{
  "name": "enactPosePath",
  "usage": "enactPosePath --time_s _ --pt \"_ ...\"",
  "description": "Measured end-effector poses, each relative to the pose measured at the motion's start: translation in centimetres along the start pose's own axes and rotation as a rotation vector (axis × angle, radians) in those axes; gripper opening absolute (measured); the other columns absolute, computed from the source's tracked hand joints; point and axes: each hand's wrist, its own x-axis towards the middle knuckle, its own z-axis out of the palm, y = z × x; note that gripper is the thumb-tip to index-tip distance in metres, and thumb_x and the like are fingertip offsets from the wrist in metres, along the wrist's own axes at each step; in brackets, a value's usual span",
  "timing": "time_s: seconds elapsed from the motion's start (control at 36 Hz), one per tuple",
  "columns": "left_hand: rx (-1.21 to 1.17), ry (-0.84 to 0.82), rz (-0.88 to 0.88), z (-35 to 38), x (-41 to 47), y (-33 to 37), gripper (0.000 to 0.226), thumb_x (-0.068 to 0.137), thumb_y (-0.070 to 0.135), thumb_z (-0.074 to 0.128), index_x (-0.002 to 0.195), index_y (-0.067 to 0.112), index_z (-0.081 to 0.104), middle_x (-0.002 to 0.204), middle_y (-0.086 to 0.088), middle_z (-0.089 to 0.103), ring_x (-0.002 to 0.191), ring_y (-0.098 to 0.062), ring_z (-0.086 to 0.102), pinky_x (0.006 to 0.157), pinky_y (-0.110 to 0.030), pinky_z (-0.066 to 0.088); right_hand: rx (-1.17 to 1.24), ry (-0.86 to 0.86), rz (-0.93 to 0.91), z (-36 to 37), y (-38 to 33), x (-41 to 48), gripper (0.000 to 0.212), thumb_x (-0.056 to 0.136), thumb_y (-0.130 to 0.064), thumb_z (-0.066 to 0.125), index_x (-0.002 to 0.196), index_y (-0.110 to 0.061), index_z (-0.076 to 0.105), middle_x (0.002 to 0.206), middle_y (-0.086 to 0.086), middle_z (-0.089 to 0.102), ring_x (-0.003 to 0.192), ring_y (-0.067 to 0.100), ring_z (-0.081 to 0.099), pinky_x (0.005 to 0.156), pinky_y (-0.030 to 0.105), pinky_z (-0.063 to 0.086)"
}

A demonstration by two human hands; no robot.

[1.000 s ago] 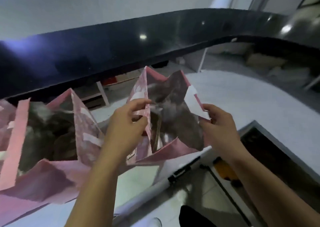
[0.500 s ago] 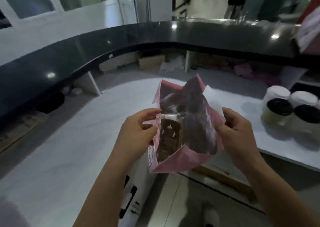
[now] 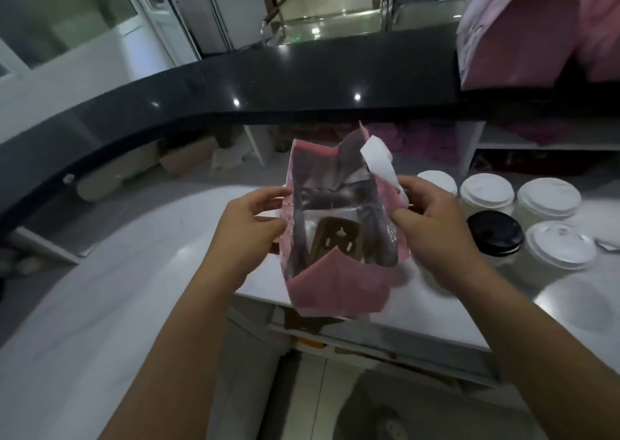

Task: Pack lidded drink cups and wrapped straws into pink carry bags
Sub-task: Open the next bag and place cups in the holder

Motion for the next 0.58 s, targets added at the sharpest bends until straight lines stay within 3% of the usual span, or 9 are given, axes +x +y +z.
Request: enactPosePath --time_s 0.11,0.19,0.25,0.31,0.36,0.44,0.53,0.58 --pt "0.018 0.068 -0.001 1.5 2.0 0.1 0.042 0.092 0.001 0.063 0.123 0.03 0.065 0.106 0.022 0.063 0.077 -0.001 0.071 0.058 -0.024 0.059 -0.036 -0.039 0.001 -0.7 0.5 3.3 0.036 0.087 0.001 0.057 0.108 -0.024 0.071 0.091 -0.005 0.074 0.086 0.019 0.07 0.077 0.046 0.06" --pt "0.059 0.056 -0.009 2.1 3.0 -0.1 0.045 0.093 0.003 0.063 0.126 0.033 0.061 0.105 0.02 0.063 0.075 0.0 0.071 0.059 -0.023 0.059 -0.074 -0.078 0.021 -0.7 0.8 5.5 0.034 0.088 -0.005 0.061 0.108 -0.032 0.068 0.098 -0.011 0.072 0.092 0.01 0.067 0.084 0.042 0.059" --pt "0.118 0.009 -0.028 2.0 3.8 -0.2 0.048 0.092 0.009 0.067 0.13 0.036 0.057 0.115 0.008 0.068 0.079 -0.009 0.073 0.062 -0.023 0.06 -0.101 -0.118 0.03 -0.7 1.0 6.4 0.034 0.089 -0.009 0.063 0.111 -0.034 0.066 0.102 -0.012 0.07 0.094 0.008 0.066 0.085 0.039 0.058" --pt "0.266 -0.033 -0.011 1.6 5.2 -0.2 0.057 0.089 0.019 0.073 0.135 0.042 0.049 0.137 0.002 0.058 0.093 -0.01 0.068 0.063 -0.018 0.057 -0.122 -0.165 0.061 -0.7 1.2 6.9 0.036 0.089 -0.01 0.063 0.118 -0.031 0.066 0.107 -0.011 0.07 0.096 0.008 0.066 0.085 0.04 0.059" --pt "0.464 -0.05 0.059 1.3 6.8 0.2 0.069 0.084 0.031 0.076 0.141 0.044 0.04 0.154 0.005 0.037 0.114 -0.011 0.055 0.077 -0.022 0.055 -0.135 -0.194 0.08 -0.8 1.4 7.1 0.04 0.088 -0.009 0.065 0.123 -0.029 0.064 0.111 -0.01 0.069 0.097 0.009 0.067 0.084 0.039 0.06" --pt "0.583 -0.093 0.23 0.9 9.3 2.0 0.082 0.081 0.031 0.079 0.147 0.042 0.031 0.159 0.006 0.025 0.14 -0.022 0.037 0.11 -0.048 0.043 -0.132 -0.216 0.095 -1.0 1.4 7.2 0.043 0.086 -0.016 0.074 0.125 -0.03 0.062 0.113 -0.01 0.068 0.097 0.009 0.068 0.08 0.027 0.06" --pt "0.702 -0.294 0.381 1.4 12.2 4.3 0.091 0.079 0.027 0.082 0.149 0.046 0.026 0.163 0.011 0.017 0.148 -0.019 0.021 0.119 -0.048 0.026 -0.131 -0.245 0.137 -1.1 0.8 6.6 0.05 0.08 -0.03 0.08 0.125 -0.036 0.058 0.113 -0.015 0.067 0.097 0.002 0.067 0.073 0.019 0.057" --pt "0.785 -0.482 0.48 2.2 14.6 5.4 0.088 0.079 0.033 0.081 0.146 0.052 0.027 0.162 0.018 0.012 0.15 -0.017 0.011 0.119 -0.048 0.022 -0.128 -0.197 0.15 -1.1 0.4 6.2 0.051 0.076 -0.039 0.08 0.122 -0.039 0.059 0.112 -0.017 0.067 0.1 -0.001 0.066 0.077 0.019 0.055"
